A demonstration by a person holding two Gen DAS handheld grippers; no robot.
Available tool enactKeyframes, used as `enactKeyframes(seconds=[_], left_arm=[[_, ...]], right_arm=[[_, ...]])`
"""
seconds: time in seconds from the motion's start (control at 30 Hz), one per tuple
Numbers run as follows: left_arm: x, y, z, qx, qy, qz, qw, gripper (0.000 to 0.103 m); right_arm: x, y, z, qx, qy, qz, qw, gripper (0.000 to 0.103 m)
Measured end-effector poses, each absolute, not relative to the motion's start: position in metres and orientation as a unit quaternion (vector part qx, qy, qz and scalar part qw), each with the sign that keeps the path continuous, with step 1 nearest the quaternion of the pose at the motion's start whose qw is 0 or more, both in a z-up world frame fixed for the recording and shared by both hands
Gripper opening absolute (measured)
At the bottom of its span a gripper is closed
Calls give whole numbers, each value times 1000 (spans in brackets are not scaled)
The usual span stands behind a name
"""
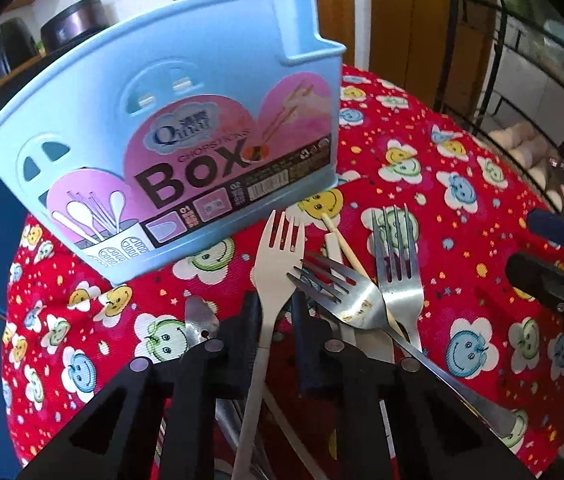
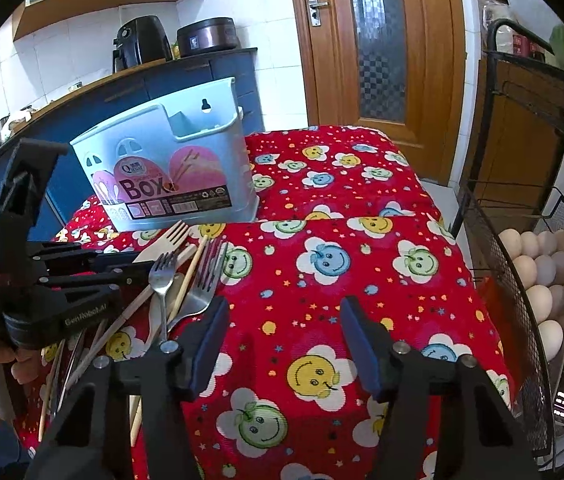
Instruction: Organize utensils
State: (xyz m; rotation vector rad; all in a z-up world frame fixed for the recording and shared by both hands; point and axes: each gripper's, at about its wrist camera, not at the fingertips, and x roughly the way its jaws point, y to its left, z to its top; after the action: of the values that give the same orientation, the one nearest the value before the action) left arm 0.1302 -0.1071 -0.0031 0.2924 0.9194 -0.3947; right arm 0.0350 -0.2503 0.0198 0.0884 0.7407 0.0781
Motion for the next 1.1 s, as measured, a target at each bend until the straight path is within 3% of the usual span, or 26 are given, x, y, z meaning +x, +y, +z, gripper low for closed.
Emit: enactKeyframes(seconds=[0.4, 1.1], left_arm=[[110, -47, 24, 26, 403, -178, 897, 15], [89, 2, 37, -42, 351, -174, 919, 14]], right_arm=[[46, -222, 23, 42, 375, 89, 922, 58], [100, -168, -1, 23, 446, 167, 879, 43]])
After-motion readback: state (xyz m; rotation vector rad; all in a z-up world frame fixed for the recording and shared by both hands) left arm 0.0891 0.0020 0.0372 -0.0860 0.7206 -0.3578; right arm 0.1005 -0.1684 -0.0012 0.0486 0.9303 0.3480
